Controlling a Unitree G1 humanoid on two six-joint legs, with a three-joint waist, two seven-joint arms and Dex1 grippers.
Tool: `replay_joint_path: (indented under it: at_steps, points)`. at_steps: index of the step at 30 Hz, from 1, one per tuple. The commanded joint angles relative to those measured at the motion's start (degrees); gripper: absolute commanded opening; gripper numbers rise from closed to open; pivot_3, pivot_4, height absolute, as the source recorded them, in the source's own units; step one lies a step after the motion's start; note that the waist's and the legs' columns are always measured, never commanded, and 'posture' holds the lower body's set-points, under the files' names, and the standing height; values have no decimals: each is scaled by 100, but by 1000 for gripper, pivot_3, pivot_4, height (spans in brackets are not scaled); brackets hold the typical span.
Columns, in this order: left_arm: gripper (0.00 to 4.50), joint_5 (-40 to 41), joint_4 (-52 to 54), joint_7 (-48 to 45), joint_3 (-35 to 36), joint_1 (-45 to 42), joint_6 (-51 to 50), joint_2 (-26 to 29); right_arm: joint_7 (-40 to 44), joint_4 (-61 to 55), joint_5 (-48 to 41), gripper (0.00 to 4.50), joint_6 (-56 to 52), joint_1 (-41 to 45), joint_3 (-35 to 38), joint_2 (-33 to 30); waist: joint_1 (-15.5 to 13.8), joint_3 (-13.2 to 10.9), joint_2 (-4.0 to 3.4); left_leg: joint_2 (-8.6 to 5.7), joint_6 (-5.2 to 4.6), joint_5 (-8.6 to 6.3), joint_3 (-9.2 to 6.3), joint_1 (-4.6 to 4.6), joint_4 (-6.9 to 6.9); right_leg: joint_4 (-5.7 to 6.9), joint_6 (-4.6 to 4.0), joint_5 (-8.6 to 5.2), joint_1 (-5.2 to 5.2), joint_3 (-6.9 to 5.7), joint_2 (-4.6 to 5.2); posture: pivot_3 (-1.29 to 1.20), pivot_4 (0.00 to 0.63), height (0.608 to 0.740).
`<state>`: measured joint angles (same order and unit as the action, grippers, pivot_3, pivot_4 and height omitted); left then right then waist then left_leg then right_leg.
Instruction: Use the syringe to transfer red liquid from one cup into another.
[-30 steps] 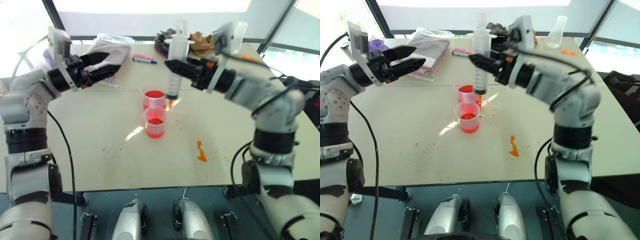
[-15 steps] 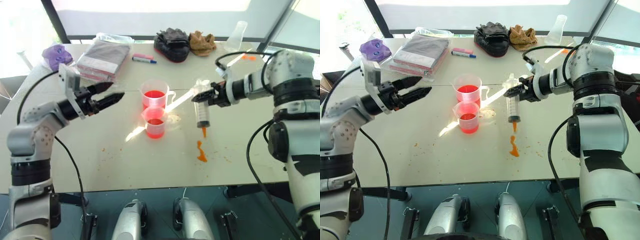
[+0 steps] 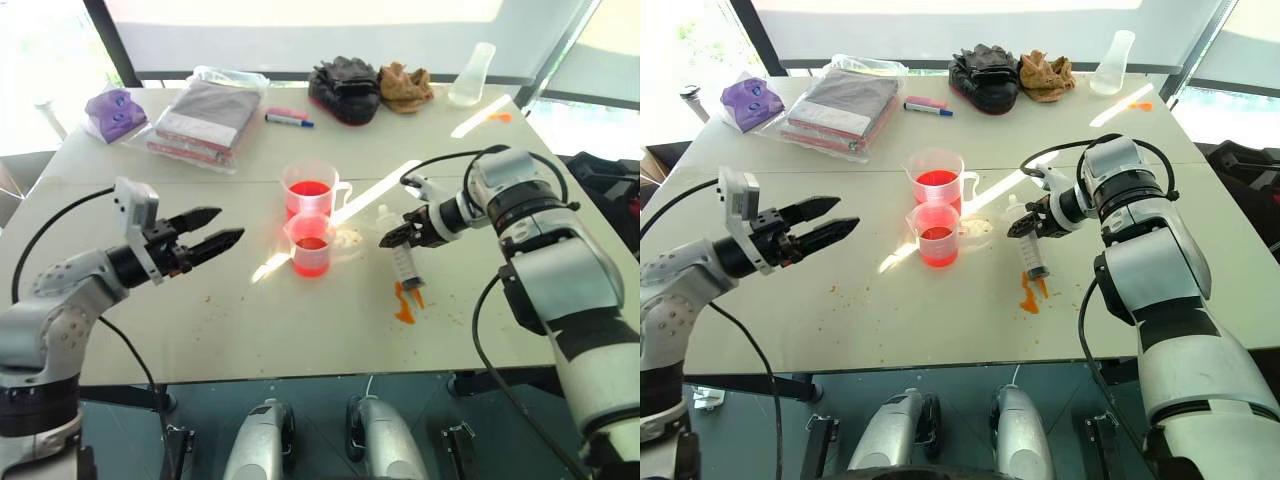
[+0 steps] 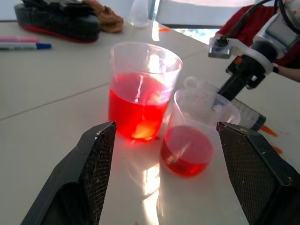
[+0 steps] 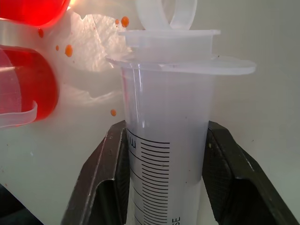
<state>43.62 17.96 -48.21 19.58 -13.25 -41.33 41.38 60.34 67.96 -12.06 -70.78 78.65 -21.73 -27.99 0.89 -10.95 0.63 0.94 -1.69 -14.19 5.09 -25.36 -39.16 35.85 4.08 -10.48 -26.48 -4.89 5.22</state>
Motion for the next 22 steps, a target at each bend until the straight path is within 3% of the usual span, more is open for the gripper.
replay_joint_path:
  at_steps: [1, 2, 9, 14, 16, 18, 22]
  points:
    - [3625, 166, 139, -342, 221, 31, 41, 355, 154, 99, 241, 4015, 86, 95, 129, 30, -4, 3, 3, 0, 0, 0, -1, 4, 0, -1, 0, 0, 5, 0, 0, 0, 150, 740]
    - [3625, 166, 83, -399, 221, 23, 64, 419, 167, 106, 290, 4466, 97, 97, 155, 38, -4, 4, 2, 0, 1, 0, -2, 5, -1, -3, -1, 0, 7, 0, 0, 0, 150, 740]
    - [3625, -130, -398, -708, 68, -110, 466, 602, 706, -326, 731, 4466, 319, 133, -68, -404, -18, 1, -4, -1, 2, 0, -1, 4, -1, -9, -1, -1, 7, 0, 0, 0, 150, 740]
    - [3625, -155, -522, -816, 97, -73, 561, 614, 1621, -2428, 410, 4466, -320, -151, -285, -1657, -20, -4, -12, -2, -3, -4, 1, -10, 3, -31, 0, 0, -1, -1, 3, 0, 150, 740]
    - [3625, -166, -557, -848, 85, -51, 582, 622, 1717, -3823, -98, 4466, -843, -591, 173, -2302, -20, -4, -11, 0, -3, -5, 2, -9, 9, -38, 0, 0, 0, -1, 2, 0, 150, 740]
    - [3625, -132, -538, -859, 108, -6, 546, 630, 1502, -5359, -578, 4466, -698, -1549, 1313, -2665, -28, 0, -6, 3, -2, -8, 2, -6, 15, -42, 0, 0, 0, -5, 4, 0, 150, 740]
    - [3625, -158, -389, -884, 110, 218, 536, 664, 410, -7570, -739, 4466, 1126, -3912, 3502, -2075, -31, 6, 3, 8, 0, -9, 1, 1, 21, -57, 2, 0, 16, -20, 8, 0, 150, 740]
